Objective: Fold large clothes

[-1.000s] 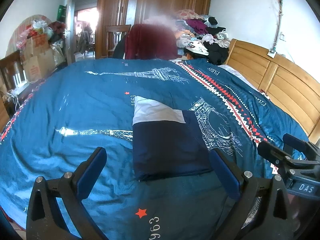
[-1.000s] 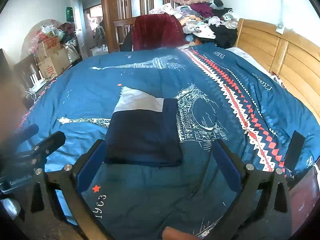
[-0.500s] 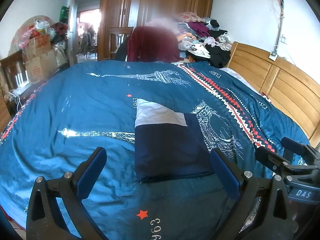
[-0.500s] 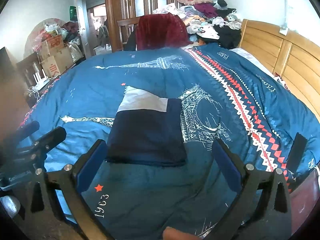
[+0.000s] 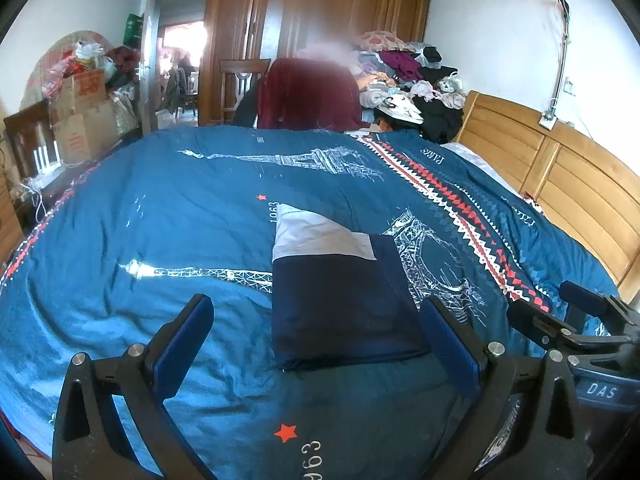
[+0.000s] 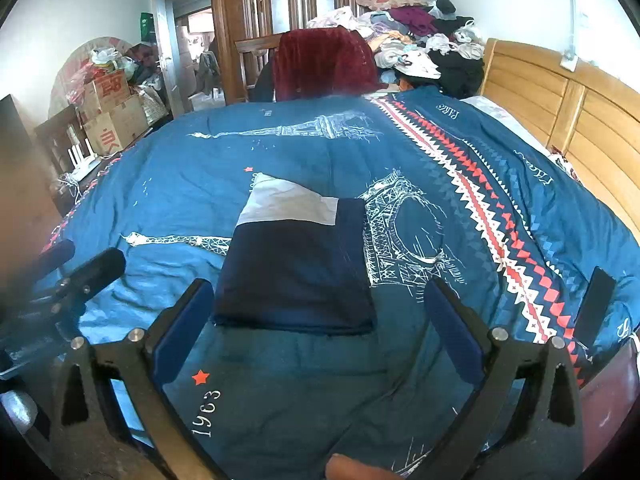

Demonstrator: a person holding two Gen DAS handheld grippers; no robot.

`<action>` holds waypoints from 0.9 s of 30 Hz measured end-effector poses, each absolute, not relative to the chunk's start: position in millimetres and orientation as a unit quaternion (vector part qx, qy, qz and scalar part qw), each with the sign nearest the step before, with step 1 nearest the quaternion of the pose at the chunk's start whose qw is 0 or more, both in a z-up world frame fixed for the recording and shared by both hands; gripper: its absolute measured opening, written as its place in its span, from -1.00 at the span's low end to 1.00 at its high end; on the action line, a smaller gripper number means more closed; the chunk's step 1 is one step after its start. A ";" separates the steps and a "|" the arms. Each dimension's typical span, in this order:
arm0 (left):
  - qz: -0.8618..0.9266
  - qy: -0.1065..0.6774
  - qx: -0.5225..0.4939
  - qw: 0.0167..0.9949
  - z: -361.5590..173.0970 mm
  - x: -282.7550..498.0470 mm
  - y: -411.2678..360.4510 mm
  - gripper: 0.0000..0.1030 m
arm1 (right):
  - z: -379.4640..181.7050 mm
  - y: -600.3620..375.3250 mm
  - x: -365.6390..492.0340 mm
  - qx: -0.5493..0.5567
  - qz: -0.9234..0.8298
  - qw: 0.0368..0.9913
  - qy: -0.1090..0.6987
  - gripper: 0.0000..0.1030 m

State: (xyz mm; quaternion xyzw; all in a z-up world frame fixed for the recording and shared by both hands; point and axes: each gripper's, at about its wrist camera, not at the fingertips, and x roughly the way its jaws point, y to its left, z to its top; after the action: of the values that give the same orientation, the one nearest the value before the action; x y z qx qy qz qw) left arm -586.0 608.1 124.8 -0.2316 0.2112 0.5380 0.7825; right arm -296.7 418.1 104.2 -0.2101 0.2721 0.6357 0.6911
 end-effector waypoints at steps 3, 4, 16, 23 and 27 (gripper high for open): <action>0.539 0.204 -0.230 0.784 129.0 -588.5 606.1 1.00 | 103.7 419.0 -297.4 -0.211 0.635 0.691 0.273 1.00; 0.539 0.202 -0.230 0.784 130.0 -589.3 605.5 1.00 | 103.7 418.9 -297.3 -0.210 0.636 0.691 0.273 1.00; 0.543 0.192 -0.227 0.785 139.6 -593.6 606.1 1.00 | 110.4 423.5 -301.5 -0.205 0.641 0.689 0.268 1.00; 0.543 0.190 -0.225 0.786 143.2 -593.3 608.1 1.00 | 113.1 423.7 -303.8 -0.203 0.641 0.690 0.269 1.00; 0.543 0.188 -0.225 0.786 144.1 -593.8 608.1 1.00 | 114.5 421.8 -303.5 -0.202 0.642 0.689 0.267 1.00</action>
State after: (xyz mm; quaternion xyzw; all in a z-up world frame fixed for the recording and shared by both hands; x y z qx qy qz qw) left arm -593.8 608.1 144.1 -0.2251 0.1885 0.5435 0.7864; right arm -303.5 421.8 114.5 -0.2021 0.2671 0.6423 0.6893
